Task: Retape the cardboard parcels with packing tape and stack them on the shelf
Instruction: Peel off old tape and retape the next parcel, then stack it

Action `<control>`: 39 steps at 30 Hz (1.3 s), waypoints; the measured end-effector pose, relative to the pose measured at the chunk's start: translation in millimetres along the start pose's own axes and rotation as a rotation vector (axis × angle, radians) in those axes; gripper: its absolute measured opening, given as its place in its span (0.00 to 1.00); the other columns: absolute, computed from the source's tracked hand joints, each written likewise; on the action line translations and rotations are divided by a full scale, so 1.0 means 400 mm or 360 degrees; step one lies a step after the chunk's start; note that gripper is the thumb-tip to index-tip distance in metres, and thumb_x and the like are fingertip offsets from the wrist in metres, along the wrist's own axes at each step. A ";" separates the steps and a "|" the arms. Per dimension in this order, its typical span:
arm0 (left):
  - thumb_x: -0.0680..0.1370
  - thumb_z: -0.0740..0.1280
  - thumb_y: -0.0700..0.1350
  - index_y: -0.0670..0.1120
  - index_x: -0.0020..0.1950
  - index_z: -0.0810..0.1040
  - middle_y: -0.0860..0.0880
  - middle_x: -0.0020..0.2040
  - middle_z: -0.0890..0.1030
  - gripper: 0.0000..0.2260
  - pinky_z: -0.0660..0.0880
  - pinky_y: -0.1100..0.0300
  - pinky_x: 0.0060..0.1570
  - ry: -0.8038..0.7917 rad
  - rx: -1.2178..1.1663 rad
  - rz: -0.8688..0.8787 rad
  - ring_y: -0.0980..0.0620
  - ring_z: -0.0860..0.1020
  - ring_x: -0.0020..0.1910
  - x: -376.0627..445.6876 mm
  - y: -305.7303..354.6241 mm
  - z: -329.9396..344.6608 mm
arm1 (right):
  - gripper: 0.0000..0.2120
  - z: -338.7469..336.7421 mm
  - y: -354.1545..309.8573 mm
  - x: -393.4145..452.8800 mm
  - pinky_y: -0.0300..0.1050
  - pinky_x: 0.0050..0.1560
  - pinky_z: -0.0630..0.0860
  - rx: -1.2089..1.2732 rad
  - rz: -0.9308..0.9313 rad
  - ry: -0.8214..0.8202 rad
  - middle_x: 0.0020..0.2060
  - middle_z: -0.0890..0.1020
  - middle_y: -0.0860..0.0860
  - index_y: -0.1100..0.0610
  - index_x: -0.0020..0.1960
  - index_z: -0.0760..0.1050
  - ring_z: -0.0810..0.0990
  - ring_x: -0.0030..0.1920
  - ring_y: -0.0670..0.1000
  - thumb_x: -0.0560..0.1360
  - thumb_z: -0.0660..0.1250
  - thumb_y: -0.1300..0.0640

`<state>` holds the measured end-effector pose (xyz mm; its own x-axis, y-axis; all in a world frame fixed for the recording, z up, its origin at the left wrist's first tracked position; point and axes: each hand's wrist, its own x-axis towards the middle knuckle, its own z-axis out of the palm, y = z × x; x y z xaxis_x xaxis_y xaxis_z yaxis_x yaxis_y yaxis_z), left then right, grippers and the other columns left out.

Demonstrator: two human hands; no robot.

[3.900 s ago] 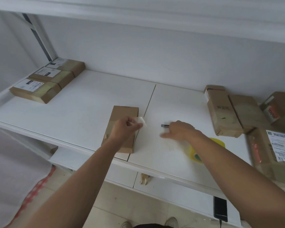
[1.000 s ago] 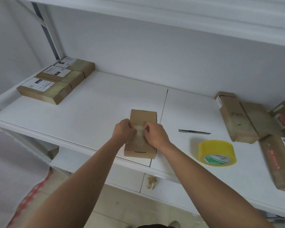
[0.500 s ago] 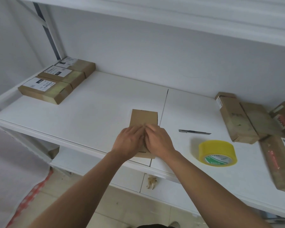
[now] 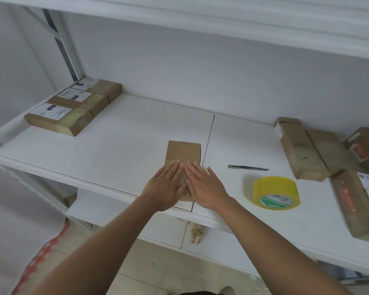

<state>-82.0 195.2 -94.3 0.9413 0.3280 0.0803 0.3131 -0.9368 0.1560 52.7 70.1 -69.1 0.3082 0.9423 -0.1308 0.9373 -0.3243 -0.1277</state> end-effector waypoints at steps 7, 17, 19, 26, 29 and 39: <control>0.79 0.34 0.63 0.42 0.81 0.50 0.45 0.81 0.49 0.37 0.40 0.55 0.78 -0.0049 -0.0022 -0.0009 0.50 0.44 0.80 -0.013 0.021 -0.002 | 0.41 0.030 -0.012 -0.021 0.50 0.77 0.53 0.0115 0.0051 0.0158 0.81 0.52 0.49 0.56 0.81 0.52 0.48 0.80 0.49 0.75 0.25 0.40; 0.78 0.32 0.62 0.41 0.81 0.48 0.45 0.81 0.46 0.38 0.34 0.59 0.75 -0.0081 -0.0027 0.0105 0.50 0.44 0.81 -0.030 0.077 0.008 | 0.25 0.082 -0.005 -0.102 0.41 0.48 0.81 0.0258 0.0158 0.0671 0.70 0.75 0.47 0.56 0.69 0.77 0.70 0.72 0.46 0.82 0.49 0.48; 0.78 0.34 0.61 0.40 0.81 0.50 0.44 0.81 0.48 0.38 0.36 0.59 0.75 -0.0086 -0.0031 0.0089 0.49 0.46 0.81 -0.027 0.081 0.008 | 0.24 0.084 -0.007 -0.100 0.39 0.48 0.80 0.0243 0.0164 0.0680 0.68 0.77 0.47 0.55 0.67 0.78 0.71 0.71 0.45 0.82 0.50 0.49; 0.74 0.31 0.60 0.41 0.82 0.49 0.43 0.82 0.49 0.40 0.41 0.55 0.78 -0.0111 -0.0025 -0.0035 0.47 0.46 0.81 -0.021 0.116 -0.002 | 0.22 0.085 -0.010 -0.103 0.40 0.55 0.79 0.0141 0.0189 0.0719 0.62 0.82 0.49 0.57 0.62 0.82 0.78 0.66 0.48 0.81 0.52 0.51; 0.72 0.29 0.60 0.42 0.82 0.45 0.45 0.82 0.44 0.41 0.37 0.55 0.78 -0.0146 -0.0012 -0.0055 0.50 0.40 0.80 -0.016 0.118 -0.003 | 0.23 0.069 -0.005 -0.101 0.38 0.52 0.79 0.0021 0.0207 0.0730 0.59 0.83 0.48 0.56 0.58 0.84 0.80 0.63 0.47 0.80 0.52 0.51; 0.72 0.32 0.60 0.39 0.81 0.45 0.42 0.81 0.42 0.42 0.36 0.57 0.76 -0.0163 0.0034 -0.0073 0.47 0.40 0.80 -0.011 0.122 -0.004 | 0.16 -0.122 0.069 -0.106 0.47 0.40 0.70 0.0263 0.0421 0.0260 0.43 0.81 0.56 0.59 0.42 0.76 0.79 0.46 0.60 0.79 0.57 0.50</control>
<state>-71.1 148.3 -85.6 0.9334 0.3576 -0.0278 0.3580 -0.9238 0.1361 73.4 25.3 -19.0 0.5715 0.8203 -0.0232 0.7866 -0.5556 -0.2692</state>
